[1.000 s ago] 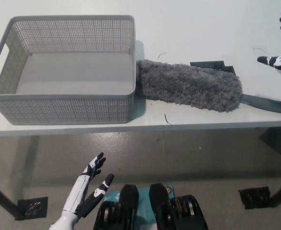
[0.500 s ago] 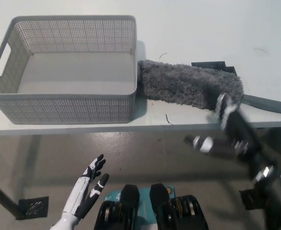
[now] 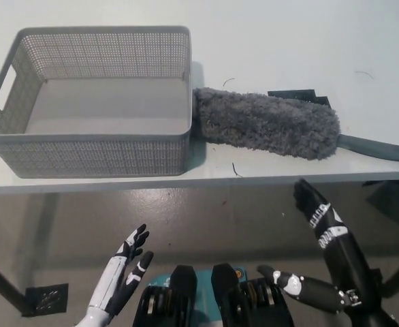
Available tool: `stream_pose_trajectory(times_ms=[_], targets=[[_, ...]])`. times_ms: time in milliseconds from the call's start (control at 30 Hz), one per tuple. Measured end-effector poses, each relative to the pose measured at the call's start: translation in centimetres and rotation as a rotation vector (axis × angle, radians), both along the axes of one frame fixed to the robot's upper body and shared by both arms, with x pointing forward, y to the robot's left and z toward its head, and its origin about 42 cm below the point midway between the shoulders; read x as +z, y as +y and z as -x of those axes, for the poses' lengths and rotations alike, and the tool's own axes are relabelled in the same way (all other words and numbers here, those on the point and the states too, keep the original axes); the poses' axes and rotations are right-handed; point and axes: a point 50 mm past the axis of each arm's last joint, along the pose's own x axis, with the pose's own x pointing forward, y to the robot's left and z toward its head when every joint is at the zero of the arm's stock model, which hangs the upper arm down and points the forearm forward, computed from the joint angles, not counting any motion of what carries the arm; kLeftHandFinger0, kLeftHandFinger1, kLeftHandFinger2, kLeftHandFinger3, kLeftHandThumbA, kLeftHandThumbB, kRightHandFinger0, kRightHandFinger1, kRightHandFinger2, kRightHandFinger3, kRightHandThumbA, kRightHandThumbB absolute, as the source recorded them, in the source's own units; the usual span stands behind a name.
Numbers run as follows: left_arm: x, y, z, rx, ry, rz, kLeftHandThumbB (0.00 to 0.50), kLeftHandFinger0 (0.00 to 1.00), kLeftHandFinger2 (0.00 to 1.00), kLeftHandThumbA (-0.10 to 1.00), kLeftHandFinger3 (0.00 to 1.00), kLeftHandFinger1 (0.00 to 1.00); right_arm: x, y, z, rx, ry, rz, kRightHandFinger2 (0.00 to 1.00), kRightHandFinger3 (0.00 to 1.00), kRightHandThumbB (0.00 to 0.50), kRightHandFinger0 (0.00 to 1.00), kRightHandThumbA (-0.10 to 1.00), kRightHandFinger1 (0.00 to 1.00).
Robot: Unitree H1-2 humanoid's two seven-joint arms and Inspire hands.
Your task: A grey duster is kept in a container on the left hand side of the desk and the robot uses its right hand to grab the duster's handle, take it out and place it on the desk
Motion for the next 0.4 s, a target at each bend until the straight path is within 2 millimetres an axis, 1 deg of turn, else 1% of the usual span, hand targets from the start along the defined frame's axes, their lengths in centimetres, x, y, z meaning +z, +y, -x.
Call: stream_pose_trajectory(times_ms=[33, 67, 100, 133, 167, 200, 233, 267, 300, 333, 367, 400], targets=[[0.0, 0.0, 0.0, 0.000, 0.000, 0.000, 0.000, 1.00, 1.00, 0.91, 1.00, 1.00, -0.5, -0.1, 0.1, -0.012, 0.005, 0.006, 1.00, 1.00, 0.289, 1.00, 1.00, 1.00], [0.0, 0.0, 0.0, 0.000, 0.000, 0.000, 0.000, 1.00, 1.00, 0.90, 1.00, 1.00, -1.0, -0.2, 0.1, -0.023, 0.012, 0.010, 1.00, 1.00, 0.266, 1.00, 1.00, 1.00], [0.0, 0.0, 0.0, 0.001, 0.000, 0.001, 0.000, 1.00, 1.00, 0.91, 1.00, 1.00, -1.6, -0.3, 0.2, -0.036, 0.024, 0.016, 1.00, 1.00, 0.254, 1.00, 1.00, 1.00], [0.0, 0.1, 0.0, 0.003, 0.000, 0.001, 0.000, 1.00, 1.00, 0.94, 1.00, 1.00, -2.9, -0.6, 0.1, -0.057, 0.053, 0.028, 1.00, 1.00, 0.242, 1.00, 1.00, 1.00], [0.0, 0.1, 0.0, 0.004, -0.001, 0.002, 0.000, 1.00, 1.00, 0.94, 1.00, 1.00, -3.8, -0.8, 0.0, -0.070, 0.072, 0.037, 1.00, 1.00, 0.241, 1.00, 1.00, 1.00], [0.0, 0.2, 0.0, 0.006, -0.002, 0.003, 0.004, 1.00, 1.00, 0.97, 1.00, 1.00, -4.8, -1.0, -0.2, -0.084, 0.095, 0.048, 1.00, 1.00, 0.276, 1.00, 1.00, 1.00], [0.1, 0.2, 0.0, 0.007, -0.002, 0.003, 0.007, 1.00, 1.00, 0.97, 1.00, 1.00, -5.2, -1.1, -0.2, -0.089, 0.103, 0.052, 1.00, 1.00, 0.278, 1.00, 1.00, 1.00], [0.2, 0.3, 0.0, 0.011, -0.006, 0.005, 0.001, 1.00, 1.00, 0.97, 1.00, 1.00, -6.5, -1.5, -0.3, -0.106, 0.131, 0.068, 1.00, 1.00, 0.275, 1.00, 1.00, 1.00], [0.3, 0.4, 0.0, 0.015, -0.010, 0.008, 0.000, 1.00, 1.00, 0.98, 1.00, 1.00, -7.3, -1.8, -0.4, -0.117, 0.148, 0.080, 1.00, 1.00, 0.264, 1.00, 1.00, 1.00], [0.4, 0.5, 0.0, 0.022, -0.015, 0.011, 0.000, 1.00, 1.00, 0.98, 1.00, 1.00, -8.4, -2.3, -0.5, -0.131, 0.171, 0.094, 1.00, 1.00, 0.268, 1.00, 1.00, 1.00], [0.6, 0.7, 0.0, 0.029, -0.021, 0.015, 0.000, 1.00, 1.00, 0.98, 1.00, 1.00, -9.1, -2.6, -0.6, -0.141, 0.187, 0.104, 1.00, 1.00, 0.258, 1.00, 1.00, 1.00], [0.8, 0.9, -0.1, 0.039, -0.029, 0.021, 0.000, 1.00, 1.00, 0.97, 1.00, 1.00, -9.7, -3.0, -0.6, -0.151, 0.199, 0.112, 1.00, 1.00, 0.265, 1.00, 1.00, 1.00]])
